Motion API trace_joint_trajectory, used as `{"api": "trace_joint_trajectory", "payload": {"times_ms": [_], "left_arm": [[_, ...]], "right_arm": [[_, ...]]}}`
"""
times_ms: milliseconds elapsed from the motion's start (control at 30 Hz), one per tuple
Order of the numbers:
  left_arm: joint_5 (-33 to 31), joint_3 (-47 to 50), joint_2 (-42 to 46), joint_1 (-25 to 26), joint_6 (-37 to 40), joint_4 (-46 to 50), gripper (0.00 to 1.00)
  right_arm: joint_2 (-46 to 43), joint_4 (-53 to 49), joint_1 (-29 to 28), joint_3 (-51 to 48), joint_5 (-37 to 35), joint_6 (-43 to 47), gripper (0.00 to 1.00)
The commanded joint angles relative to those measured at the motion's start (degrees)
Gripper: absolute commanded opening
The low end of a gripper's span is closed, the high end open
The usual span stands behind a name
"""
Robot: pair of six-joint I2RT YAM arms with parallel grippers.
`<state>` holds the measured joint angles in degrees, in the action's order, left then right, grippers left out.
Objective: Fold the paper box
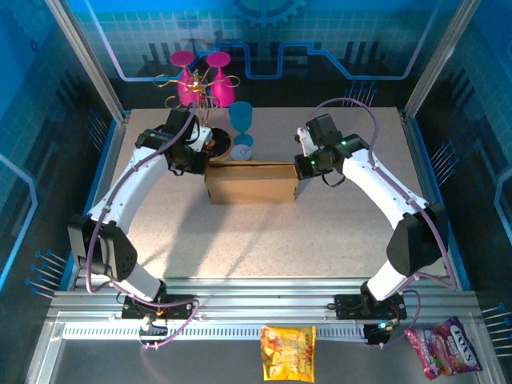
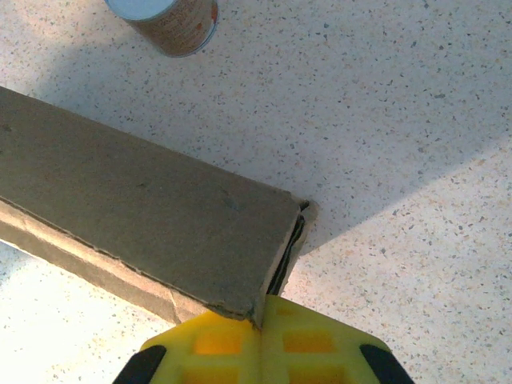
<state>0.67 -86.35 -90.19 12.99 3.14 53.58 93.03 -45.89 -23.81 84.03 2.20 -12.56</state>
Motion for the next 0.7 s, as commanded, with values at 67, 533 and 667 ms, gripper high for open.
{"api": "trace_joint_trajectory", "payload": {"times_ms": [67, 533, 667], "left_arm": [[2.49, -3.97, -1.71, -0.34, -4.32, 5.44, 0.04], [5.78, -12.66, -6.59, -0.34, -14.29, 15.27, 0.0], [6.61, -13.44, -7.06, -0.34, -15.75, 16.64, 0.0]], "right_arm": [[1.27, -2.14, 0.43, 1.92, 1.06, 0.99, 0.0], [2.13, -3.21, 0.04, 3.34, 1.46, 0.76, 0.0], [2.38, -3.24, -0.16, 3.44, 1.32, 0.43, 0.0]]}}
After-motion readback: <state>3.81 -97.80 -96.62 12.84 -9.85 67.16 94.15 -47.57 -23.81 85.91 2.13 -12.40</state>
